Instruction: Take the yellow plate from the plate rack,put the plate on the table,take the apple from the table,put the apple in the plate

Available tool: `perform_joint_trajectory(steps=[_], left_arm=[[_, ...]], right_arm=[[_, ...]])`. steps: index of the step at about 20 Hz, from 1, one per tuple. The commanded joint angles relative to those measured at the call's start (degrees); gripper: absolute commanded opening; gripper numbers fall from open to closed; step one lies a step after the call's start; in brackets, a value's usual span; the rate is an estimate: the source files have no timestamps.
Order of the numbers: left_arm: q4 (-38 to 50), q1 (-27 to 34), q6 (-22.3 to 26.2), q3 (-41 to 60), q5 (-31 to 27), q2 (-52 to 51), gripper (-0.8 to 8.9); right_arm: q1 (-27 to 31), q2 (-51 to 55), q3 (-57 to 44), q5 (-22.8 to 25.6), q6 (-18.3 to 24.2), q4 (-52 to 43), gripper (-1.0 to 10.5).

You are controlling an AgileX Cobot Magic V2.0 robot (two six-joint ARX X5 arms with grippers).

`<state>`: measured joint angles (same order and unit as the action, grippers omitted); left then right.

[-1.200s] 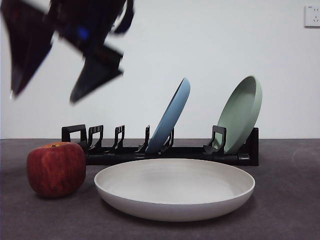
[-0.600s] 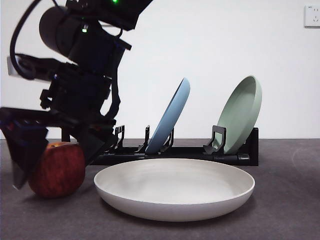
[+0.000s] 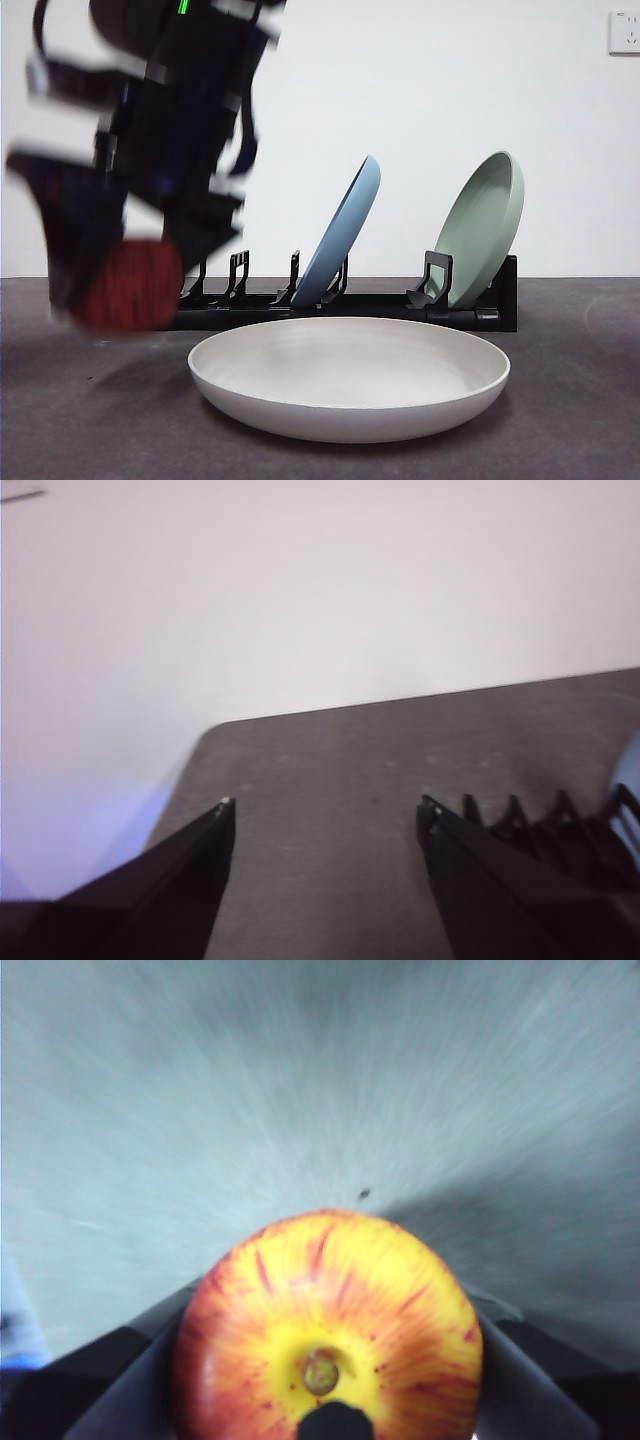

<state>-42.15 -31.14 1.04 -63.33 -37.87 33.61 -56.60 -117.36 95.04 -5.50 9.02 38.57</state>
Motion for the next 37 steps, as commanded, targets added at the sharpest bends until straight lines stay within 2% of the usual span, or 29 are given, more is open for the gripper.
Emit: perform_joint_trajectory(steps=[1, 8, 12, 16, 20, 29, 37], left_arm=[[1.4, 0.2, 0.0, 0.3, 2.5, 1.8, 3.10], [5.3, 0.2, 0.1, 0.3, 11.9, 10.2, 3.10], [7.7, 0.2, 0.2, 0.3, 15.7, 14.3, 3.10], [8.3, 0.2, 0.2, 0.3, 16.2, 16.1, 3.10], [8.3, 0.2, 0.2, 0.3, 17.2, 16.1, 3.10], [7.3, 0.2, 0.1, 0.3, 17.2, 16.1, 3.10], [7.4, 0.2, 0.1, 0.3, 17.2, 16.1, 3.10]], right_arm=[[0.8, 5.7, 0.3, 0.0, 0.0, 1.9, 0.0], [7.3, 21.0, 0.3, 0.1, -0.1, 17.7, 0.0], [13.2, 27.4, 0.3, 0.1, -2.9, 25.9, 0.0], [18.0, 29.4, 0.2, 0.0, -6.2, 29.5, -0.1], [18.6, 28.7, -3.8, -0.1, -7.9, 25.5, -0.1], [16.3, 26.0, -23.8, -0.4, -12.2, 2.5, -0.1], [15.9, 16.8, -27.2, -0.5, -12.2, -2.4, -0.1]])
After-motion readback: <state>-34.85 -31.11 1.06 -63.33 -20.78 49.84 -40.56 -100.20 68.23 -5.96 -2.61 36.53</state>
